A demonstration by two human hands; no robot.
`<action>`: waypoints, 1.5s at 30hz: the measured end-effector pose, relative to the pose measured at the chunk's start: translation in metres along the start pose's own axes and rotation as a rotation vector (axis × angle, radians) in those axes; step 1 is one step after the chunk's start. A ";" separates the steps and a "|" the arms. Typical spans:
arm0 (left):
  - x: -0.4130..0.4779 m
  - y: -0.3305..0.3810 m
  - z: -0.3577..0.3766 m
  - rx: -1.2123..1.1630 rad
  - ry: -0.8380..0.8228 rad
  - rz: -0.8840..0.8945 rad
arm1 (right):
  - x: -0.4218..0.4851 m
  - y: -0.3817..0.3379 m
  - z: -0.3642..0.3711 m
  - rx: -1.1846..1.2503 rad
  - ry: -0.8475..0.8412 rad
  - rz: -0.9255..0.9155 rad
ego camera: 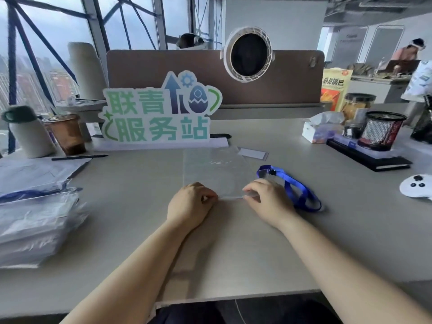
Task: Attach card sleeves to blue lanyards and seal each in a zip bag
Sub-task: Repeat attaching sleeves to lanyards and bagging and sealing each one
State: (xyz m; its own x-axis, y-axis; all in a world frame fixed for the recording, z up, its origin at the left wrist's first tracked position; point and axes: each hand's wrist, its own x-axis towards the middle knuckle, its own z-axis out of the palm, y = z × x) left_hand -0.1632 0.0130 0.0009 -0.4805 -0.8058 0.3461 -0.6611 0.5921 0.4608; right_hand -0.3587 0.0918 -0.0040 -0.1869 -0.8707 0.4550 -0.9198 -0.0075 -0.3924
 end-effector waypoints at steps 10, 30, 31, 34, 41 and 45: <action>-0.003 0.007 -0.003 -0.313 0.169 -0.176 | -0.003 -0.026 0.001 0.175 0.284 0.057; -0.013 0.027 0.003 -0.441 0.086 0.059 | -0.002 -0.030 -0.001 0.607 -0.117 0.145; -0.013 0.027 0.003 -0.443 0.094 0.061 | -0.002 -0.031 -0.001 0.609 -0.126 0.150; -0.014 0.028 0.002 -0.461 0.094 0.055 | -0.003 -0.032 -0.003 0.661 -0.124 0.190; -0.015 0.030 0.001 -0.443 0.086 0.036 | -0.004 -0.034 -0.004 0.599 -0.160 0.180; -0.014 0.030 0.003 -0.402 0.078 0.009 | -0.005 -0.034 -0.003 0.493 -0.196 0.166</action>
State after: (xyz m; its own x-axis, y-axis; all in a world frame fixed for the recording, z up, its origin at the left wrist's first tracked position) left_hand -0.1779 0.0417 0.0071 -0.4296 -0.8069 0.4055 -0.3714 0.5672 0.7351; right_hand -0.3279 0.0976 0.0097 -0.2043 -0.9546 0.2168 -0.6041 -0.0513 -0.7952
